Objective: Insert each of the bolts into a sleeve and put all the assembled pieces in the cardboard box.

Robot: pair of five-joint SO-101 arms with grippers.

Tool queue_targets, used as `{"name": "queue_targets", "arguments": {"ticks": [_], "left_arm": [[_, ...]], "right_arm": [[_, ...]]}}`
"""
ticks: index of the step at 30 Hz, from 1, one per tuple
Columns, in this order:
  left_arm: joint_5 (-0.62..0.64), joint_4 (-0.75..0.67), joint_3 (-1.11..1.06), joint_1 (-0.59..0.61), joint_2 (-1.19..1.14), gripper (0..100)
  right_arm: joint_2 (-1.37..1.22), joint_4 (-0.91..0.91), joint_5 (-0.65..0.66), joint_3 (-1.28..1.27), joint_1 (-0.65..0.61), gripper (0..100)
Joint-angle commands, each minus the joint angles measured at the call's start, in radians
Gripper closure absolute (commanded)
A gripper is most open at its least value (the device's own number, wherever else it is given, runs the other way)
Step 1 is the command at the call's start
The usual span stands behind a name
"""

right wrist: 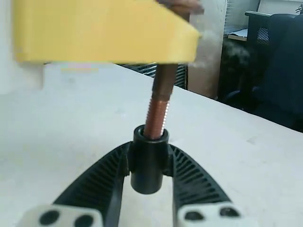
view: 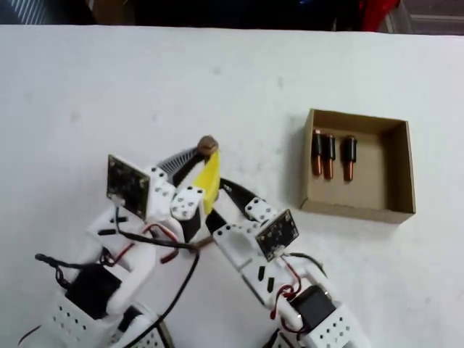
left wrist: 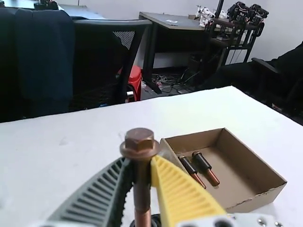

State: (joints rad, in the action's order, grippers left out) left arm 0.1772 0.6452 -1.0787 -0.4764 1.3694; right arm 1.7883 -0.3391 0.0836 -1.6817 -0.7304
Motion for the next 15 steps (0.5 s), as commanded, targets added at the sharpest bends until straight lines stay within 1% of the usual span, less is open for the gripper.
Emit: {"name": "queue_targets", "arguments": {"ticks": [1, 5, 12, 15], "left_arm": [[-0.011, -0.029, -0.008, 0.01, 0.018, 98], [-0.009, -0.021, -0.009, 0.01, 0.018, 98], [-0.009, 0.061, -0.061, 0.008, 0.018, 98], [-0.009, 0.071, -0.091, 0.008, 0.018, 98]], "right_arm": [[0.012, -0.002, 0.015, -0.009, -0.012, 98.1], [0.012, -0.002, 0.015, -0.009, -0.012, 98.1], [0.012, -0.002, 0.015, -0.009, -0.012, 98.1], [0.012, -0.002, 0.015, -0.009, -0.012, 98.1]]}}
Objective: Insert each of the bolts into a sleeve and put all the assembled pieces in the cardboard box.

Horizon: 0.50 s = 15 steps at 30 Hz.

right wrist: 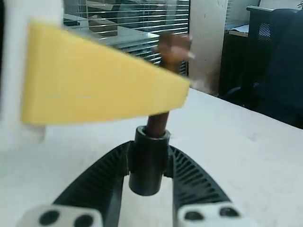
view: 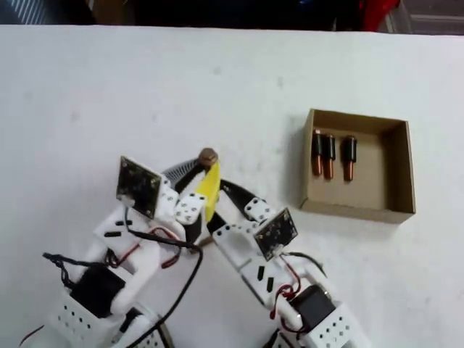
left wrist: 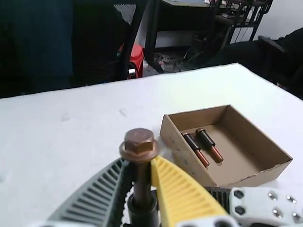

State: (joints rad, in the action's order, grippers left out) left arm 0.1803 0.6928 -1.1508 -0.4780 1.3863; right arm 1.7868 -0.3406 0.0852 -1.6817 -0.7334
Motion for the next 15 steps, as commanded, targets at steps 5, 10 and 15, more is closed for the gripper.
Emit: {"name": "queue_targets", "arguments": {"ticks": [5, 10, 15], "left_arm": [[-0.015, 0.023, -0.034, 0.012, 0.001, 98], [-0.017, 0.058, -0.034, 0.007, 0.001, 98], [-0.017, 0.12, -0.034, 0.005, 0.001, 98]], "right_arm": [[0.013, -0.001, 0.014, -0.009, -0.005, 98.1], [0.013, -0.001, 0.014, -0.009, -0.005, 98.1], [0.013, -0.001, 0.014, -0.009, -0.004, 98.1]]}}
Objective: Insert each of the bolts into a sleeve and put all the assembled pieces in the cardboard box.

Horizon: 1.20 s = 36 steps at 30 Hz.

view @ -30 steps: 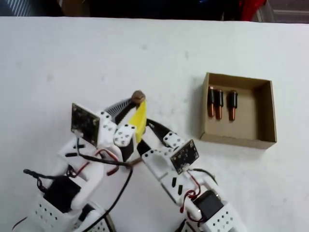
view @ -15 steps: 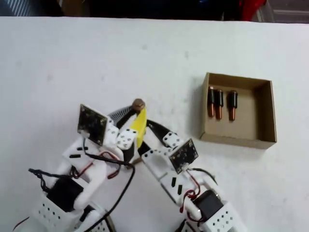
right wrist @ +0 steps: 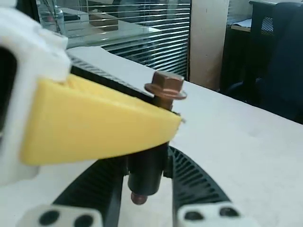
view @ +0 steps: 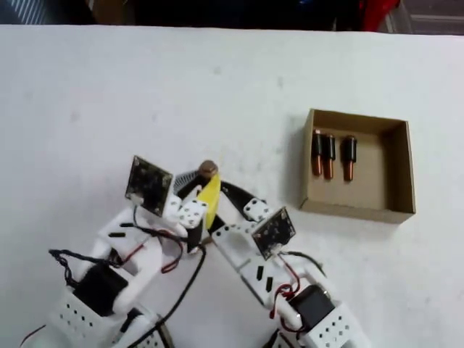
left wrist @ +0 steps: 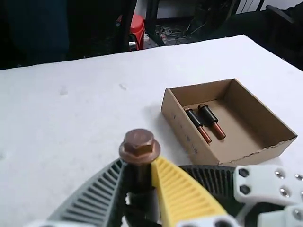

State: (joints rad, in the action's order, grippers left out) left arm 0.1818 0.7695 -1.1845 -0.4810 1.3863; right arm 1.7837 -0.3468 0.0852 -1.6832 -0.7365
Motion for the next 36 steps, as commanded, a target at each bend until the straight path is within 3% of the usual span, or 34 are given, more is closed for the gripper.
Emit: {"name": "queue_targets", "arguments": {"ticks": [1, 10, 17, 24, 36], "left_arm": [[-0.018, 0.052, 0.0, 0.007, 0.001, 98], [-0.018, 0.051, 0.006, 0.013, 0.001, 96], [-0.02, 0.051, 0.002, 0.015, 0.001, 76], [-0.021, 0.051, 0.008, 0.018, 0.001, 76], [-0.023, 0.044, 0.207, 0.2, 0.001, 77]], "right_arm": [[0.016, 0.005, 0.014, -0.008, -0.001, 98.1], [0.016, 0.005, 0.014, -0.008, -0.001, 98.1], [0.016, 0.005, 0.014, -0.008, -0.001, 98.1], [0.016, 0.005, 0.014, -0.008, -0.001, 98.1], [0.016, 0.004, 0.014, -0.008, -0.001, 98.1]]}}
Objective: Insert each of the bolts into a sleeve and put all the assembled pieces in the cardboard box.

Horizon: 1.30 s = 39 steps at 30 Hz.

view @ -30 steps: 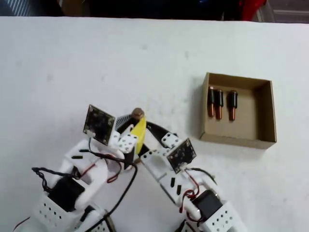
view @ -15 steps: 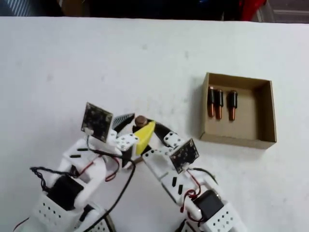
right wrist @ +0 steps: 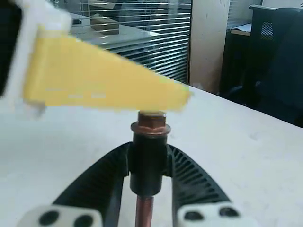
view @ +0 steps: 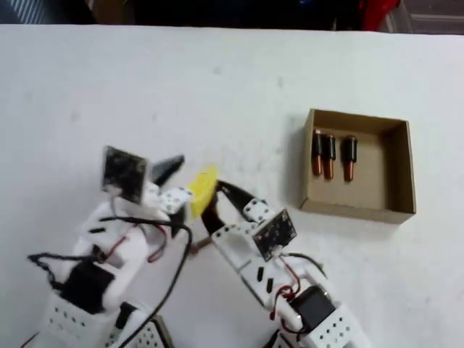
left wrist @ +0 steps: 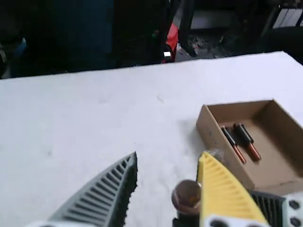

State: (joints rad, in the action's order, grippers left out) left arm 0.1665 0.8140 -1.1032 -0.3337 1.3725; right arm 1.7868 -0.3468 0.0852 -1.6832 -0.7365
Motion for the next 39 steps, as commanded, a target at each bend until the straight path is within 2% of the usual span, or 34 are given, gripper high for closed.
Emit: {"name": "queue_targets", "arguments": {"ticks": [1, 5, 11, 16, 26, 34, 39], "left_arm": [[-0.021, 0.0, 0.147, 0.07, 0.015, 77], [-0.123, 0.002, 0.192, 0.168, 0.015, 78], [-0.199, 0.069, 0.192, 0.329, 0.015, 98], [-0.21, 0.166, 0.19, 0.409, 0.016, 97], [-0.212, 0.374, 0.189, 0.446, 0.033, 98], [-0.229, 0.405, 0.002, 0.444, 0.349, 98], [-0.247, 0.411, -0.127, 0.452, 0.452, 98]], "right_arm": [[0.013, -0.005, 0.014, -0.008, -0.001, 98.1], [0.015, -0.018, 0.014, -0.008, -0.002, 98.1], [0.013, -0.018, 0.014, -0.008, -0.002, 98.1], [0.013, -0.045, 0.014, -0.008, -0.001, 98.1], [0.013, -0.067, 0.014, -0.005, -0.001, 98.1], [0.013, -0.067, 0.014, -0.003, -0.001, 98.1], [0.013, -0.077, 0.014, -0.003, -0.001, 98.1]]}}
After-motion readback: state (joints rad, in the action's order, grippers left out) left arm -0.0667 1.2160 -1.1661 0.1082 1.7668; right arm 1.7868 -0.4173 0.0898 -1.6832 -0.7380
